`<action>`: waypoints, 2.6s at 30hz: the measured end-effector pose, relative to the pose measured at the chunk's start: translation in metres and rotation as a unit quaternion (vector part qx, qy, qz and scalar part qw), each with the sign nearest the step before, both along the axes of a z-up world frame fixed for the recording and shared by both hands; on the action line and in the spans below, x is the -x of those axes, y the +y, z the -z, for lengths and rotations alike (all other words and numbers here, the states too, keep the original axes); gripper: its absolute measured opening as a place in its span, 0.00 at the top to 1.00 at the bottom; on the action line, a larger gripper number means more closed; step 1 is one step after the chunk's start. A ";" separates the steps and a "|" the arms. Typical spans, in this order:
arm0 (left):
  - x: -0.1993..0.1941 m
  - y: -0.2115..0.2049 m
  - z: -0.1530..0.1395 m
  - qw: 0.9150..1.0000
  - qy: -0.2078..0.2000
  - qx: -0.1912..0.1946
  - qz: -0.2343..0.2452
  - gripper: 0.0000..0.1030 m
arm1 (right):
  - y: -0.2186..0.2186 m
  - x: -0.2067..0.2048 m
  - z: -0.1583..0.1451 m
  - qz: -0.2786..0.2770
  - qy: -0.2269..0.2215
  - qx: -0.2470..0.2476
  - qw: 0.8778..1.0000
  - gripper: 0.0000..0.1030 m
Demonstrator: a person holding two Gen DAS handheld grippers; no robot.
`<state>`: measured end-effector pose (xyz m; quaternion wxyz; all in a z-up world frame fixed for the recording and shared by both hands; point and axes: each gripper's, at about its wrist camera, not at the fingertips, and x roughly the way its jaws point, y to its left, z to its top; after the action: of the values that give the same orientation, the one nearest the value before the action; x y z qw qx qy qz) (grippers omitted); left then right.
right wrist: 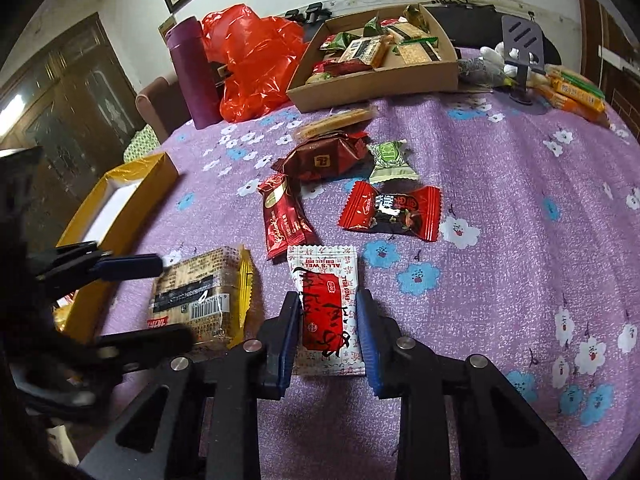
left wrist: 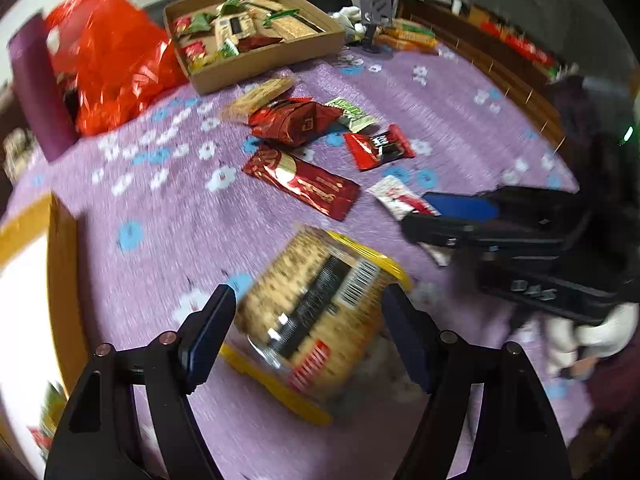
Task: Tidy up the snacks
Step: 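Grasp the cracker block with the left tool while the right tool grasps the red-white packet, then carry both packets into the yellow box and open both tools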
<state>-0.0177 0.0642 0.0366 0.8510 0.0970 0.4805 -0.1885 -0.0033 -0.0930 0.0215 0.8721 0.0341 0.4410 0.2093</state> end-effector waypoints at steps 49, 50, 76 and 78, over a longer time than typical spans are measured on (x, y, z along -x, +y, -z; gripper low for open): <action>0.121 0.170 -0.055 0.946 -0.120 0.175 -0.245 0.33 | 0.014 0.028 -0.026 0.024 -0.040 -0.045 0.998 0.72; 0.124 0.182 -0.054 0.942 -0.122 0.178 -0.258 0.33 | 0.021 0.029 -0.029 0.017 -0.035 -0.054 0.998 0.72; 0.082 0.316 -0.012 0.913 -0.043 0.173 -0.366 0.33 | 0.300 0.014 -0.034 -0.171 0.049 -0.002 0.984 0.73; 0.082 0.319 -0.010 0.912 -0.044 0.177 -0.367 0.33 | 0.307 0.012 -0.028 -0.173 0.054 0.002 0.983 0.72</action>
<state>-0.0994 0.3832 0.0469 0.8837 -0.2300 0.4033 0.0594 -0.0153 0.2137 0.0499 0.7974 -0.0337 0.4873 0.3542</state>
